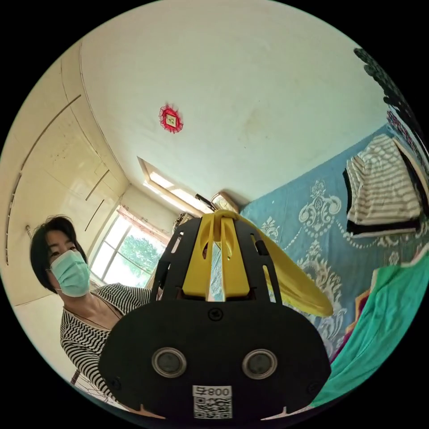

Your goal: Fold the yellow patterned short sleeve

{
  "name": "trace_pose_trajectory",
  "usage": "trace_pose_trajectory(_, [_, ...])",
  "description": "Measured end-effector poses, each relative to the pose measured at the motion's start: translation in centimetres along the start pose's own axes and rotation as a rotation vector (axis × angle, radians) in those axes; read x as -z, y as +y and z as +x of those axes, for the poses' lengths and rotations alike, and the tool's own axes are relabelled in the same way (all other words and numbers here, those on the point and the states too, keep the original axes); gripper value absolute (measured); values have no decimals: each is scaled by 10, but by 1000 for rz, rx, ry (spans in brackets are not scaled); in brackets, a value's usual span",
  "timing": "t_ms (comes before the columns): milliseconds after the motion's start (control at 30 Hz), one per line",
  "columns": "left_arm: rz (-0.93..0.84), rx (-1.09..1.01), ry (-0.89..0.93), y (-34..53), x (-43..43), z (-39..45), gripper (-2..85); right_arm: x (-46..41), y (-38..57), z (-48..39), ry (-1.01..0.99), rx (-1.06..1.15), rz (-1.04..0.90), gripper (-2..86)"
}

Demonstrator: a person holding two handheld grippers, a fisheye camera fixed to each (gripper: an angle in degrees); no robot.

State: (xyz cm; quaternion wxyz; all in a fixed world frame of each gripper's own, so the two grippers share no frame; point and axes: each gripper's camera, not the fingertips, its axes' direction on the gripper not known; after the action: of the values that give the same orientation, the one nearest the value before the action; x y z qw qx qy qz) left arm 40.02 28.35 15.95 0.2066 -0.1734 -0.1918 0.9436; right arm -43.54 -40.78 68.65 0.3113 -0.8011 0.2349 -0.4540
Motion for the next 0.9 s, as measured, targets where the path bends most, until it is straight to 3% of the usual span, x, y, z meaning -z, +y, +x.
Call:
trace_pose_trajectory(167, [-23,-141,43,-154,-105,-1,41,1,-191,75,74,103,-9,17])
trace_pose_trajectory(367, [-85,-125,-15,-241,-214,-39,40,9,-297,159,331,81,-56,19])
trace_pose_trajectory(567, [-309,34,-268,-236,-317,-146,40,-10,-284,333,741,-157,-285,21])
trace_pose_trajectory(700, [-304,230,-247,-212,-339,-199,40,-28,-244,434,812,-320,-417,22])
trace_pose_trajectory(900, [-310,192,-283,-213,-370,-192,35,-57,-222,473,866,-262,-479,23])
